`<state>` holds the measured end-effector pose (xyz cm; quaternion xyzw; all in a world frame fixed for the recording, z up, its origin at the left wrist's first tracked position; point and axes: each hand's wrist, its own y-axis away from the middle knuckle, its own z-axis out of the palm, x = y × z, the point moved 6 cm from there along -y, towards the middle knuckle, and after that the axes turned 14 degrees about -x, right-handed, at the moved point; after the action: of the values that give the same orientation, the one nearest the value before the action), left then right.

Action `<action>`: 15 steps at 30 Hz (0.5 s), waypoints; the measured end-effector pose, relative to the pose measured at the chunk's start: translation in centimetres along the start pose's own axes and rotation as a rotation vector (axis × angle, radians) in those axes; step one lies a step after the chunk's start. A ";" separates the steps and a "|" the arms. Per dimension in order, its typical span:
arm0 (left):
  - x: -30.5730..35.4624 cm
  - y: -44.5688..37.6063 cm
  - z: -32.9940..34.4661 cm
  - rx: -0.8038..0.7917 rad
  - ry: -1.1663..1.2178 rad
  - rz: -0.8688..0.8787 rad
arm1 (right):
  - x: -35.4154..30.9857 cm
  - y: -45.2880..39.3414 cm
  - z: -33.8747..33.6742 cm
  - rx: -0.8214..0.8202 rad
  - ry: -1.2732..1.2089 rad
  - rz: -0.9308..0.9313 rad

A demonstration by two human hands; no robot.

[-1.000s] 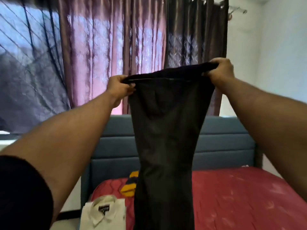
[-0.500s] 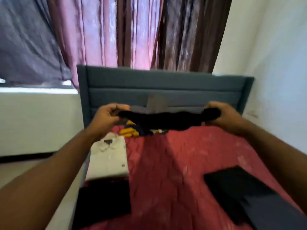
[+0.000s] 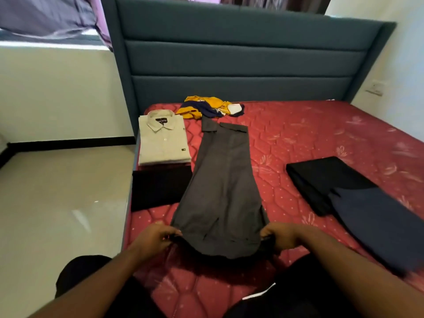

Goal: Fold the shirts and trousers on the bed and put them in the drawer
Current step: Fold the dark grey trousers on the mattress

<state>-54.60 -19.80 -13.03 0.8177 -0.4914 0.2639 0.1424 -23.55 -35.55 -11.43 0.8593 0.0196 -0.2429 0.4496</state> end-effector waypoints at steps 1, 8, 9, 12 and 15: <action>0.8 0.2 -1.3 0.001 0.009 0.033 | 0.1 1.0 -0.6 -0.043 -0.046 0.015; 2.5 2.1 2.7 -0.906 -0.041 -0.209 | -0.5 2.0 -0.3 -0.387 -0.315 -0.004; 1.9 2.2 3.8 -0.995 -0.025 -0.279 | -0.3 1.1 -0.2 -0.391 -0.295 0.024; 1.0 -0.3 3.5 -0.946 0.124 -0.314 | 1.0 -1.1 -0.9 -0.295 -0.288 0.114; 0.4 -6.0 0.1 -0.572 0.122 -0.270 | 1.4 -2.5 -4.4 0.035 -0.401 0.057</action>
<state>-49.17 -17.32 -12.74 0.7850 -0.4232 0.1425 0.4294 -21.14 -30.90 -11.83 0.8017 -0.0987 -0.3965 0.4363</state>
